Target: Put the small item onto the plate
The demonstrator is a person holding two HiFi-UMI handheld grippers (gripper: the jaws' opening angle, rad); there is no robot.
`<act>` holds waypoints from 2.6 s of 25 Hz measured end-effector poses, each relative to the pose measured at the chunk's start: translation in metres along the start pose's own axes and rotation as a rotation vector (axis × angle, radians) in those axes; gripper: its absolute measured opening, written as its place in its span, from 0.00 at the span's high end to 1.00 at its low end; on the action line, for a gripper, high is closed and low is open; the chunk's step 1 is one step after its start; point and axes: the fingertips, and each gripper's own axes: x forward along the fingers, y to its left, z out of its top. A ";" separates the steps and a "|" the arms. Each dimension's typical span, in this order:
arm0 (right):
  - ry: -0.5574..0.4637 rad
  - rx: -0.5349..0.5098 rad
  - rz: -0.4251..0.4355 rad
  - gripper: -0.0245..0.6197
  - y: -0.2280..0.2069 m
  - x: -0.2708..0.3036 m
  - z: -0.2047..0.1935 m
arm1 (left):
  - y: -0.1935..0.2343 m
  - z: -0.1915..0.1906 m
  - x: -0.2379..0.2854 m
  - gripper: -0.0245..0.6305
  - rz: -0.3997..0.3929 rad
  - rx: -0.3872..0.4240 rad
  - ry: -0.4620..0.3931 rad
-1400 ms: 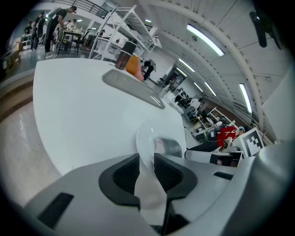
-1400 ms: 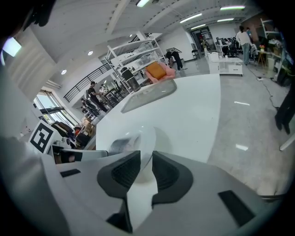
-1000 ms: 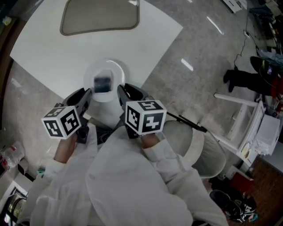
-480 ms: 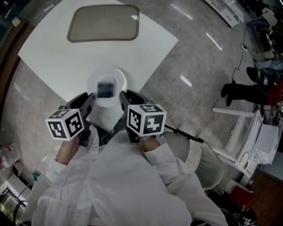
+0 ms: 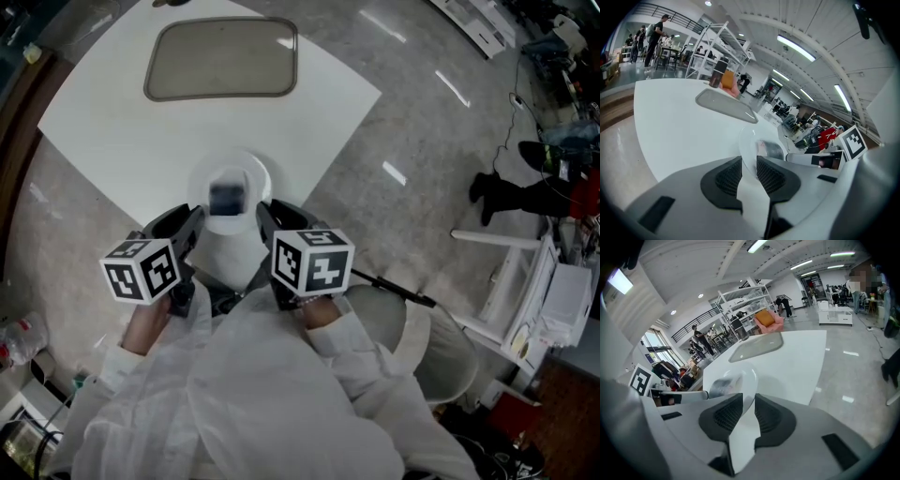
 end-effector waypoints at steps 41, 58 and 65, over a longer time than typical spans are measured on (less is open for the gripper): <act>-0.123 0.186 -0.123 0.83 -0.021 0.193 0.197 | 0.124 0.234 0.152 0.81 -0.176 0.120 0.076; -0.135 0.175 -0.156 0.83 -0.053 0.236 0.235 | 0.144 0.258 0.207 0.81 -0.135 0.170 0.105; -0.099 0.105 -0.194 0.83 -0.051 0.243 0.238 | 0.150 0.257 0.213 0.81 -0.097 0.199 0.131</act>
